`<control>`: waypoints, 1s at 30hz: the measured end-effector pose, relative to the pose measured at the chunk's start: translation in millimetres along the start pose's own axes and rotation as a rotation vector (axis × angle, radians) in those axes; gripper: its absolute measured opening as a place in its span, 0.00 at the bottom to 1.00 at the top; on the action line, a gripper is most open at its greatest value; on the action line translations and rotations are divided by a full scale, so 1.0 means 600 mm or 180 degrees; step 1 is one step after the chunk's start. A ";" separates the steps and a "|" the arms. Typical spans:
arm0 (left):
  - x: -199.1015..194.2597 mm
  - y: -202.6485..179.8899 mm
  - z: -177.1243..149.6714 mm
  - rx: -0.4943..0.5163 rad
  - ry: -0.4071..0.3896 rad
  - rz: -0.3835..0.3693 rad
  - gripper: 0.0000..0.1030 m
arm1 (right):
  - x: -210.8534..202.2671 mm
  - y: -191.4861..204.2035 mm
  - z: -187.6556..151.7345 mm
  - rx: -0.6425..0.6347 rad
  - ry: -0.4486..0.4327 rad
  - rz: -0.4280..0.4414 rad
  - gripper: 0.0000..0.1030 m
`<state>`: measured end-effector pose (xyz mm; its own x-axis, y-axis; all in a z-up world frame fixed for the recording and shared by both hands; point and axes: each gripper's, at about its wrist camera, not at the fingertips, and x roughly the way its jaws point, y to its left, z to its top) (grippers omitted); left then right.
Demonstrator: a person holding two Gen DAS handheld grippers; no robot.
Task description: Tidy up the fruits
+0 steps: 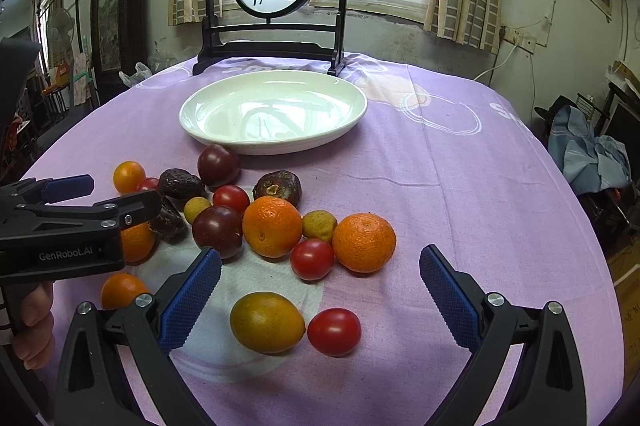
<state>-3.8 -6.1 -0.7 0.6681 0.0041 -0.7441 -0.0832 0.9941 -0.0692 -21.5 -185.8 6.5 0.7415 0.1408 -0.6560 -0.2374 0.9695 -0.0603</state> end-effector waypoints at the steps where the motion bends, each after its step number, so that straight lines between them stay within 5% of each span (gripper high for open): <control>1: 0.000 -0.002 -0.001 0.0005 -0.0015 0.0016 0.96 | 0.001 -0.001 -0.001 0.0005 0.0007 -0.0003 0.97; 15: 0.007 -0.001 0.000 0.0018 0.0004 0.0019 0.96 | -0.007 -0.007 -0.007 -0.0011 0.0012 0.0108 0.97; 30: 0.003 0.013 0.004 -0.0068 0.0021 -0.0044 0.96 | -0.005 -0.025 -0.045 0.0050 0.0489 0.0250 0.97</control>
<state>-1.7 2.2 -1.2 0.6644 -0.0104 -0.7473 -0.0899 0.9915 -0.0937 -37.3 -206.4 -10.9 0.6162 0.1850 -0.7655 -0.2801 0.9599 0.0065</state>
